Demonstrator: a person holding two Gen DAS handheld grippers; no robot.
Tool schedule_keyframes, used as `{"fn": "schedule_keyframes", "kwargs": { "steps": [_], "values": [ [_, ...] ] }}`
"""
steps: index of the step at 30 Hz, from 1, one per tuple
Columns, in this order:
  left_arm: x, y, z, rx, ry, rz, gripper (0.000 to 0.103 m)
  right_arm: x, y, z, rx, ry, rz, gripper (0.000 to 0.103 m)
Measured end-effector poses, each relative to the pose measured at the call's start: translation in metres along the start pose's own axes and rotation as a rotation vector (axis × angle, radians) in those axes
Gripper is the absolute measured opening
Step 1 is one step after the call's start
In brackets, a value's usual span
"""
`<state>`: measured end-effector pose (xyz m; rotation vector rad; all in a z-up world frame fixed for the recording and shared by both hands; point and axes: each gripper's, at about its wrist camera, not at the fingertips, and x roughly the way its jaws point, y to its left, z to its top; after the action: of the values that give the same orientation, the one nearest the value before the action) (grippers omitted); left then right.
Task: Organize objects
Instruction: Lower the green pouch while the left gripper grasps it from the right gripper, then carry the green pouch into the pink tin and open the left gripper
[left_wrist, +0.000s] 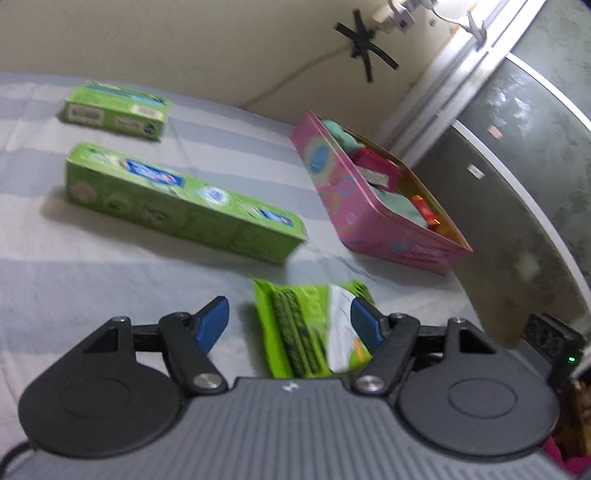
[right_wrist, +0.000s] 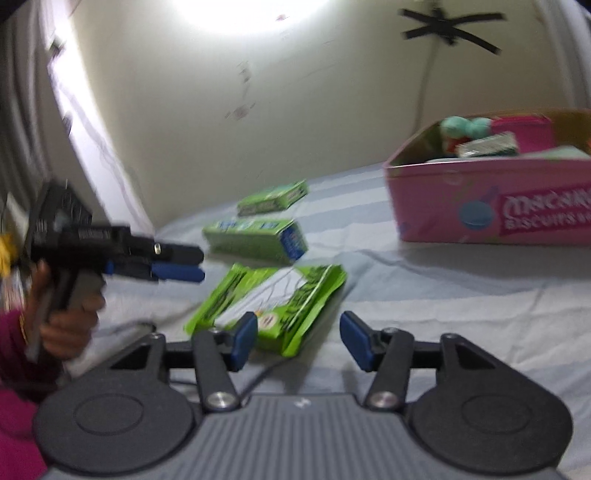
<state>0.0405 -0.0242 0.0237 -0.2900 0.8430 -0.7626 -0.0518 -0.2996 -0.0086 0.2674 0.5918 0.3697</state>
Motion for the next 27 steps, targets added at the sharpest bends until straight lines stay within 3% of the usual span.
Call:
{"fn": "schedule_keyframes", "kwargs": {
  "steps": [4, 7, 8, 10, 11, 12, 19, 27],
  "values": [
    [0.022, -0.022, -0.006, 0.069, 0.061, -0.04, 0.074, 0.012, 0.011, 0.0, -0.073, 0.042, -0.002, 0.053],
    [0.04, -0.035, -0.013, 0.145, 0.07, 0.016, 0.072, 0.02, 0.012, 0.0, -0.108, 0.058, 0.002, 0.054],
    [0.042, -0.039, -0.014, 0.169, 0.064, 0.029, 0.064, 0.023, 0.012, 0.0, -0.113, 0.064, 0.012, 0.052],
    [0.044, -0.045, -0.01, 0.182, 0.06, 0.038, 0.062, 0.031, 0.014, -0.002, -0.124, 0.069, 0.013, 0.046],
    [0.043, -0.048, -0.007, 0.186, 0.056, 0.027, 0.056, 0.031, 0.017, -0.002, -0.142, 0.06, 0.002, 0.044],
    [0.043, -0.05, -0.002, 0.184, 0.059, -0.014, 0.055, 0.03, 0.018, -0.001, -0.155, 0.047, -0.011, 0.043],
    [0.054, -0.089, 0.041, 0.257, -0.018, -0.063, 0.055, -0.011, 0.004, 0.026, -0.132, -0.185, -0.069, 0.041],
    [0.104, -0.156, 0.083, 0.382, -0.092, -0.135, 0.055, -0.045, -0.032, 0.063, -0.153, -0.363, -0.249, 0.041]
  ]
}}
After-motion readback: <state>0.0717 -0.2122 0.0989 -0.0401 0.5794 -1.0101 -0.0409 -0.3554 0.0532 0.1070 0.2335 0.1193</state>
